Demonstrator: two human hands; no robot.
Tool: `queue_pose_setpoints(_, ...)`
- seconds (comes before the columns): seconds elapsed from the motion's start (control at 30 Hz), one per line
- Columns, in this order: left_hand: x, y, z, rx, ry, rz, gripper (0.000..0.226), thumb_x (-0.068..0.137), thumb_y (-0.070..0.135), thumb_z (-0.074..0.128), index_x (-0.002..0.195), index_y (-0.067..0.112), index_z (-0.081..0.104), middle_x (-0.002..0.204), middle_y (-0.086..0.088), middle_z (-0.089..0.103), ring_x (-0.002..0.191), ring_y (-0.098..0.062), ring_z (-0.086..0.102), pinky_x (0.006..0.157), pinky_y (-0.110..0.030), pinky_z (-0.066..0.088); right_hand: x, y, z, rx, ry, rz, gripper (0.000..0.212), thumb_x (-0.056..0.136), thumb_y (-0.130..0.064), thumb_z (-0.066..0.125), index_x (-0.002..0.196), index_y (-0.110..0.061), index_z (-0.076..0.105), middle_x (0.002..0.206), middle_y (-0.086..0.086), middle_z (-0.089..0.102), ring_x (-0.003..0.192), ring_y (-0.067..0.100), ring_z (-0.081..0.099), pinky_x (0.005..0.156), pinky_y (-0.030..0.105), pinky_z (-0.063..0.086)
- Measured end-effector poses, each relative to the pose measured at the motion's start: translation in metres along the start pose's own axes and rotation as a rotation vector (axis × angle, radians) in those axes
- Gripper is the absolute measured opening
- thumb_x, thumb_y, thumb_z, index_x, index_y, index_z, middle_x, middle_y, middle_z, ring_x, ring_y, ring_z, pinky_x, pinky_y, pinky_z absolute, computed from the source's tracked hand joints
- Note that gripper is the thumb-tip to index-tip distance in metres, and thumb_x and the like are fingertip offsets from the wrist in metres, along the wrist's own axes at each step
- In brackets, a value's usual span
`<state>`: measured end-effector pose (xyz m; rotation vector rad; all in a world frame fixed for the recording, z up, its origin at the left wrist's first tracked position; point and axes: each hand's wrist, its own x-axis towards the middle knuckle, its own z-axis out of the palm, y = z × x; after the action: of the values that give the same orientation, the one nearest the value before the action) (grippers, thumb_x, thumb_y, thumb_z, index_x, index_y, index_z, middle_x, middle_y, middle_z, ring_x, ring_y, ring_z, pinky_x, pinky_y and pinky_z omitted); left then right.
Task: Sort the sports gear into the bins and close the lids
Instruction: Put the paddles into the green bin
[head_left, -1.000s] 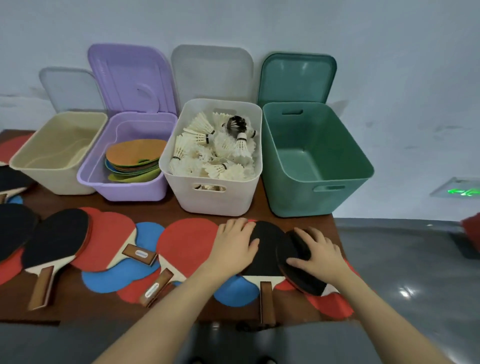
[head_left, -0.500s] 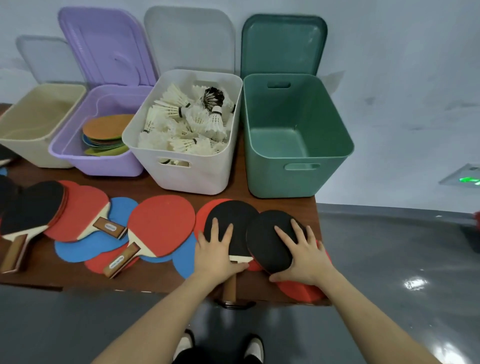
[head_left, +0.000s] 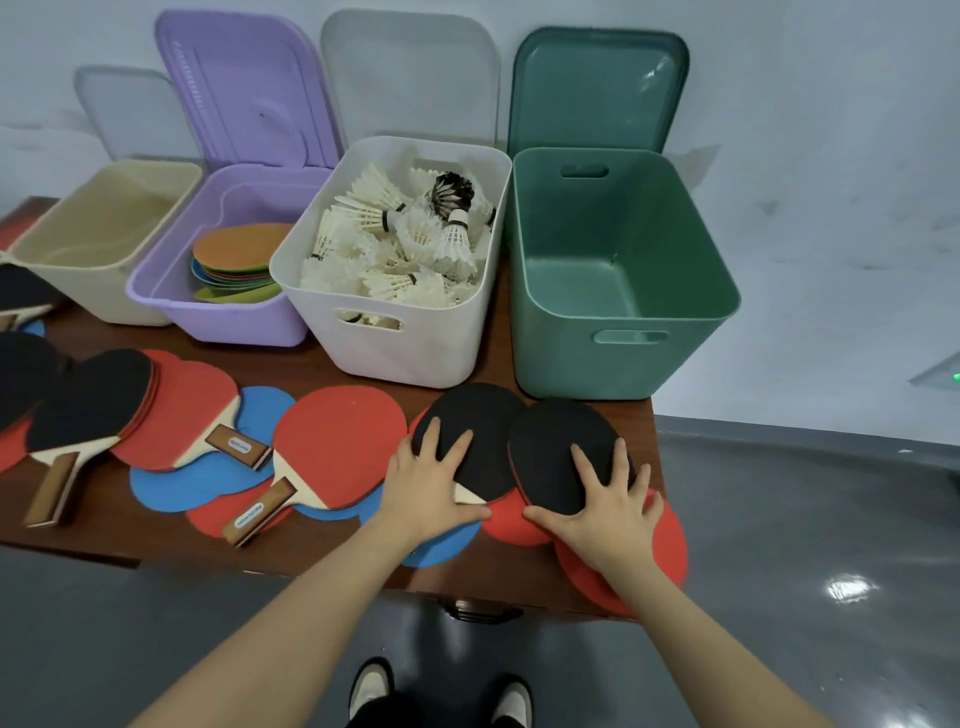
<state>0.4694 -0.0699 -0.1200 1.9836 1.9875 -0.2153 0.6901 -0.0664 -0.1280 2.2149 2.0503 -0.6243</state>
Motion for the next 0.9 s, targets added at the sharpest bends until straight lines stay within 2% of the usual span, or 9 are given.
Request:
queue_pose_setpoints(0.1, 0.01, 0.008, 0.001, 0.013, -0.047, -0.016, 0.105, 0.065, 0.08, 0.052, 0.146, 0.042, -0.003, 0.157, -0.005, -0.01, 0.134, -0.047, 0.009, 0.111, -0.05, 0.014, -0.003, 0.004, -0.002, 0.014, -0.055, 0.027, 0.106, 0.057, -0.09, 0.046, 0.144, -0.049, 0.0, 0.157, 0.001, -0.01, 0.142, 0.039, 0.005, 0.111, 0.052, 0.017)
queue_pose_setpoints(0.2, 0.02, 0.007, 0.003, 0.013, -0.066, -0.002, 0.105, 0.063, 0.082, 0.052, 0.145, 0.046, -0.004, 0.157, -0.001, -0.013, 0.136, -0.05, -0.004, 0.111, -0.055, 0.008, -0.003, 0.007, -0.003, 0.02, -0.023, -0.017, 0.102, 0.062, -0.086, 0.048, 0.144, -0.048, 0.002, 0.158, 0.002, -0.002, 0.141, 0.038, 0.01, 0.112, 0.048, 0.017)
queue_pose_setpoints(0.3, 0.028, 0.002, 0.0, 0.027, -0.077, 0.04, 0.106, 0.06, 0.084, 0.051, 0.143, 0.05, -0.006, 0.156, 0.003, -0.014, 0.136, -0.051, -0.004, 0.111, -0.056, 0.006, -0.002, 0.007, 0.001, 0.055, -0.013, -0.031, 0.098, 0.063, -0.085, 0.048, 0.143, -0.052, 0.002, 0.158, 0.001, -0.003, 0.141, 0.039, 0.008, 0.112, 0.048, 0.014)
queue_pose_setpoints(0.43, 0.027, 0.0, -0.001, 0.012, -0.019, 0.055, 0.104, 0.057, 0.083, 0.053, 0.143, 0.051, 0.006, 0.157, 0.007, 0.0, 0.134, -0.046, 0.01, 0.107, -0.049, 0.016, 0.0, 0.008, 0.003, 0.075, -0.009, -0.037, 0.096, 0.063, -0.085, 0.048, 0.142, -0.054, 0.003, 0.157, -0.001, -0.006, 0.14, 0.039, 0.007, 0.112, 0.049, 0.013)
queue_pose_setpoints(0.53, 0.022, 0.0, -0.006, 0.01, 0.049, 0.051, 0.105, 0.046, 0.088, 0.036, 0.142, 0.049, 0.019, 0.154, 0.013, 0.014, 0.132, -0.044, 0.015, 0.103, -0.044, 0.02, 0.001, 0.01, 0.002, 0.096, 0.037, -0.061, 0.09, 0.064, -0.083, 0.047, 0.142, -0.052, 0.015, 0.157, -0.002, 0.006, 0.139, 0.038, 0.013, 0.112, 0.048, 0.016)
queue_pose_setpoints(0.6, 0.016, 0.0, -0.012, 0.008, 0.094, 0.053, 0.108, 0.041, 0.089, 0.027, 0.141, 0.047, 0.026, 0.152, 0.015, 0.02, 0.132, -0.042, 0.017, 0.102, -0.043, 0.021, -0.001, 0.012, 0.001, 0.119, 0.083, -0.065, 0.09, 0.058, -0.087, 0.039, 0.14, -0.053, 0.021, 0.156, -0.004, 0.014, 0.137, 0.035, 0.018, 0.11, 0.046, 0.019)
queue_pose_setpoints(0.67, 0.007, -0.001, -0.016, 0.007, 0.146, 0.064, 0.107, 0.042, 0.088, 0.028, 0.14, 0.045, 0.032, 0.15, 0.014, 0.025, 0.131, -0.043, 0.019, 0.101, -0.044, 0.022, -0.007, 0.012, 0.001, 0.126, 0.118, -0.081, 0.092, 0.054, -0.088, 0.031, 0.139, -0.054, 0.024, 0.155, -0.006, 0.017, 0.137, 0.034, 0.019, 0.109, 0.046, 0.021)
queue_pose_setpoints(0.77, -0.006, -0.008, -0.02, 0.002, 0.251, 0.087, 0.101, 0.047, 0.087, 0.036, 0.136, 0.04, 0.043, 0.146, 0.009, 0.035, 0.127, -0.045, 0.023, 0.096, -0.048, 0.026, -0.017, 0.005, -0.001, 0.131, 0.159, -0.132, 0.092, 0.054, -0.089, 0.031, 0.138, -0.052, 0.029, 0.154, -0.006, 0.02, 0.137, 0.034, 0.02, 0.107, 0.046, 0.022)
queue_pose_setpoints(0.9, -0.026, -0.025, -0.03, -0.036, 0.274, 0.054, 0.1, 0.05, 0.086, 0.038, 0.138, 0.041, 0.038, 0.148, 0.011, 0.029, 0.131, -0.043, 0.016, 0.098, -0.05, 0.026, -0.032, -0.014, -0.006, 0.189, 0.232, -0.195, 0.086, 0.057, -0.086, 0.04, 0.135, -0.05, 0.037, 0.152, -0.006, 0.026, 0.137, 0.036, 0.021, 0.105, 0.05, 0.024)
